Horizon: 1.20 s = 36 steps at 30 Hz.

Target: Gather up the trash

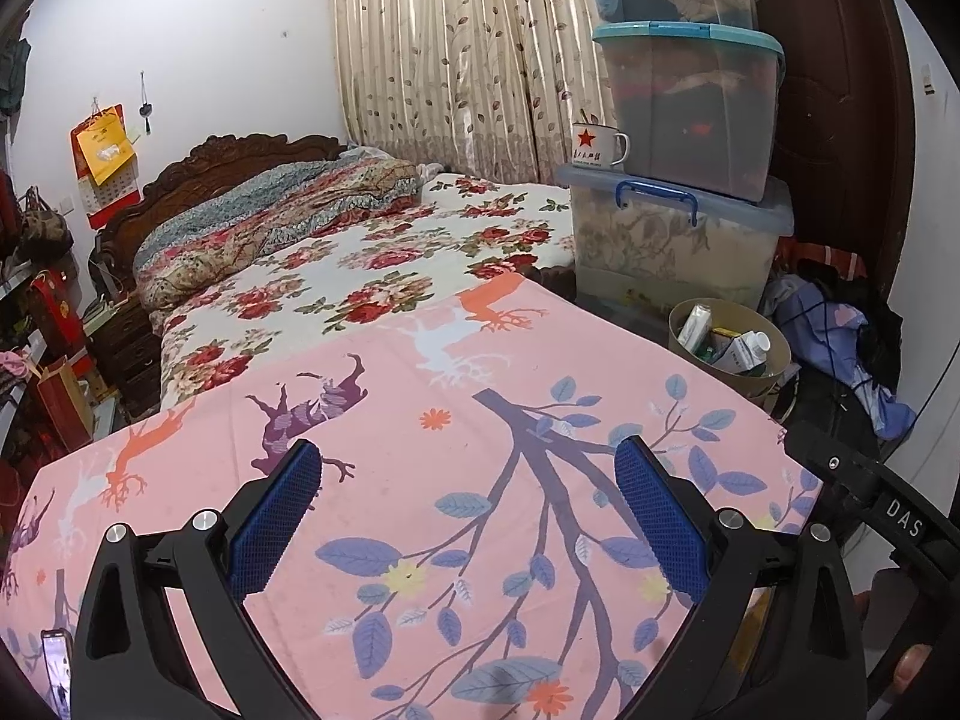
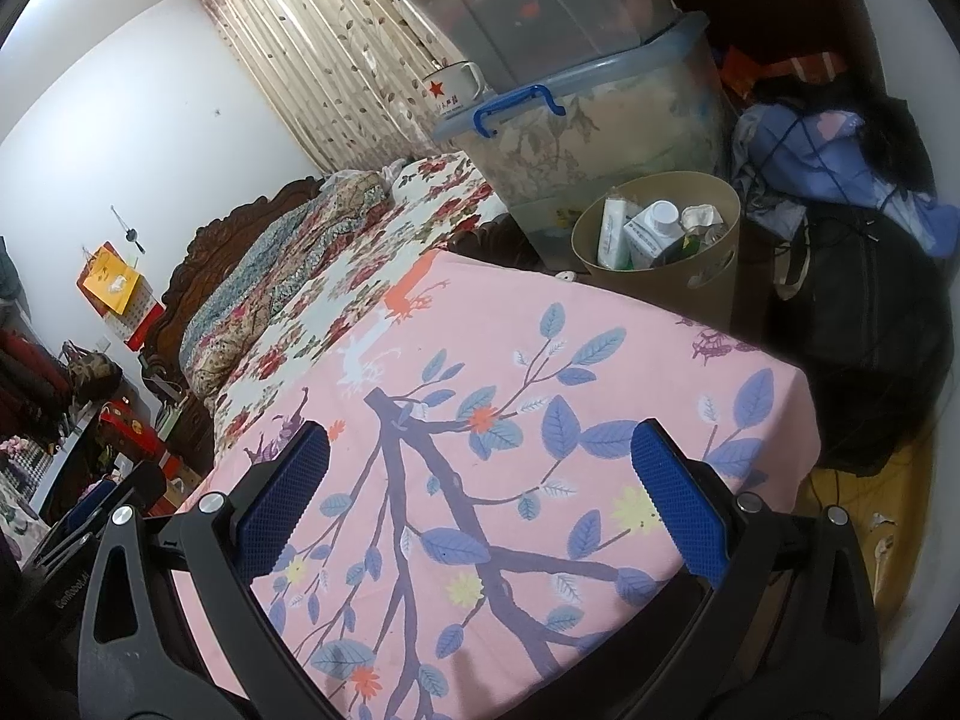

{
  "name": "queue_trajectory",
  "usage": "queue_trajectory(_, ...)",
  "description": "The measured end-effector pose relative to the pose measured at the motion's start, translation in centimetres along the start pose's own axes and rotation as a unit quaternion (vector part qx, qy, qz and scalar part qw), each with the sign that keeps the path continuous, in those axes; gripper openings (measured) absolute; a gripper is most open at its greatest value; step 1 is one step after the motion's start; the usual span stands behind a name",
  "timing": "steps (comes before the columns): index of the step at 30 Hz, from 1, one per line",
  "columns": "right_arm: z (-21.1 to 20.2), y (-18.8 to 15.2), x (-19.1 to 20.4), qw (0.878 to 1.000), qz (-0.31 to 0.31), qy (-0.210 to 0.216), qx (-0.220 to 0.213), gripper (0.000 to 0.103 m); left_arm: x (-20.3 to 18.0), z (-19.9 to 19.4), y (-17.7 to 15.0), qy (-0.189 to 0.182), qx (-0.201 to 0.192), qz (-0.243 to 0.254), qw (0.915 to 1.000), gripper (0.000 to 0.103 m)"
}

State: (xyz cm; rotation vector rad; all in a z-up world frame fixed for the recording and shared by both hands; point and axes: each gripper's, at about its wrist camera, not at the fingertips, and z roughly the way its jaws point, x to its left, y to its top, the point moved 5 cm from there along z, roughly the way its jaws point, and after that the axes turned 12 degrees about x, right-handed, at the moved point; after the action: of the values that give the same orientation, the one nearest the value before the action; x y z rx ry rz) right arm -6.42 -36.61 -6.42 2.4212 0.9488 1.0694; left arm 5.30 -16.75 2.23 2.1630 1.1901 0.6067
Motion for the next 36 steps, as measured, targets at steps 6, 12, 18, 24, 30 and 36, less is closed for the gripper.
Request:
queue_trajectory(6,0.13,0.08,0.03,1.0,0.001,0.0,0.002,0.1,0.14,0.16,-0.09,0.002,0.002,0.001,1.0,0.094)
queue_trajectory(12,0.2,0.09,-0.05,1.0,0.002,0.001,0.002,0.1,-0.05,0.46,-0.28,0.008,0.004,0.01,0.9999,0.094)
queue_trajectory(18,0.12,0.1,-0.41,1.0,0.004,0.002,-0.002,0.1,-0.43,0.49,-0.31,0.012,0.004,0.018,0.9998,0.094)
queue_trajectory(24,0.17,0.04,-0.57,1.0,0.006,0.002,0.002,0.1,-0.41,0.53,-0.32,0.014,0.006,0.018,0.9997,0.094)
queue_trajectory(30,0.16,0.03,-0.56,1.0,0.007,0.002,0.001,0.1,-0.36,0.56,-0.33,0.015,0.006,0.018,0.9997,0.094)
queue_trajectory(36,0.17,0.05,-0.56,1.0,0.006,0.002,0.001,0.1,-0.38,0.56,-0.32,0.015,0.006,0.018,0.9997,0.095)
